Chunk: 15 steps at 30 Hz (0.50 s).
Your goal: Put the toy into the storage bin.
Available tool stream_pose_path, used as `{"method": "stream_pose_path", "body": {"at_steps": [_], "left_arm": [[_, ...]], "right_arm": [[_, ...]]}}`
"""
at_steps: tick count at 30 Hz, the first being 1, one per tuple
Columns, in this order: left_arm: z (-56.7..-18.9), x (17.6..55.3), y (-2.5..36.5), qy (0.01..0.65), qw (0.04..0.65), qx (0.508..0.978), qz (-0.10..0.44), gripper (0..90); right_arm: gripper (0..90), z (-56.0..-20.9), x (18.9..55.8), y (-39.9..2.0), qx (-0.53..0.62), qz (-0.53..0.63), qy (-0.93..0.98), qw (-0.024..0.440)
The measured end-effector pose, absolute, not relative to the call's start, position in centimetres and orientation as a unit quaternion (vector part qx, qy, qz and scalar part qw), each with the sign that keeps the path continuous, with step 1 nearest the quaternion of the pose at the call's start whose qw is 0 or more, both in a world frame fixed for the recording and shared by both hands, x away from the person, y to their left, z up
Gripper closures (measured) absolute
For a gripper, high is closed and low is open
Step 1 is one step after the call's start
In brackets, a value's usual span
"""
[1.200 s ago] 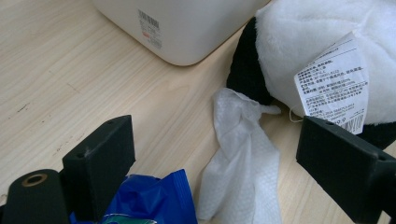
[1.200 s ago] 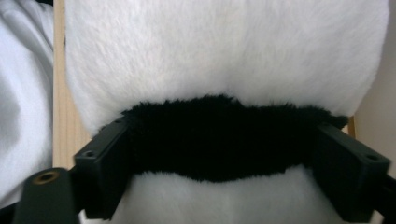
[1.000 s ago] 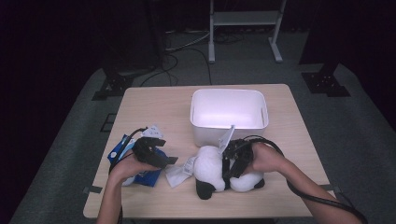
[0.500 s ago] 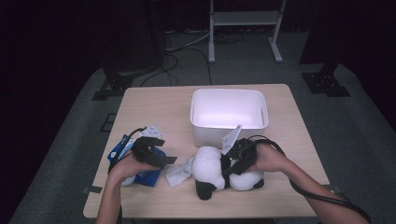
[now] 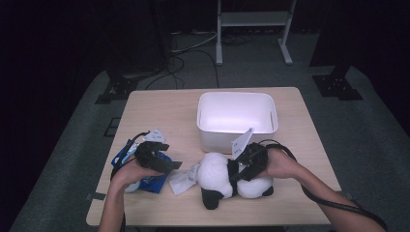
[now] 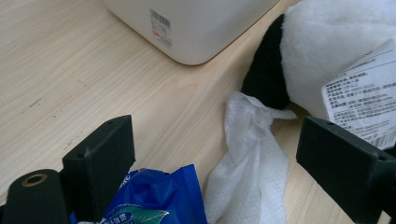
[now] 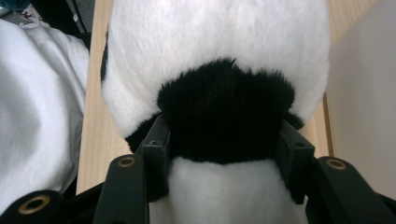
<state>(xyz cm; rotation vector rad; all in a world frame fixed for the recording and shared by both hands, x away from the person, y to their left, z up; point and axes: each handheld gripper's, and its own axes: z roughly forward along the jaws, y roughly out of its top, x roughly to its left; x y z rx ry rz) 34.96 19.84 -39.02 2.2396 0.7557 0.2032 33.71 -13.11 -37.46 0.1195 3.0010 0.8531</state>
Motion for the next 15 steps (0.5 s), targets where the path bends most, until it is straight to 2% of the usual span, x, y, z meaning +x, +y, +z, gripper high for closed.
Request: {"method": "stream_pose_path", "body": {"at_steps": [15], "left_arm": [[-39.0, 34.9, 20.0, 0.296, 0.376, 0.875, 0.079, 10.3]], "right_arm": [[48.5, -34.6, 33.2, -13.7, 0.038, 0.289, 0.957, 0.010]]}}
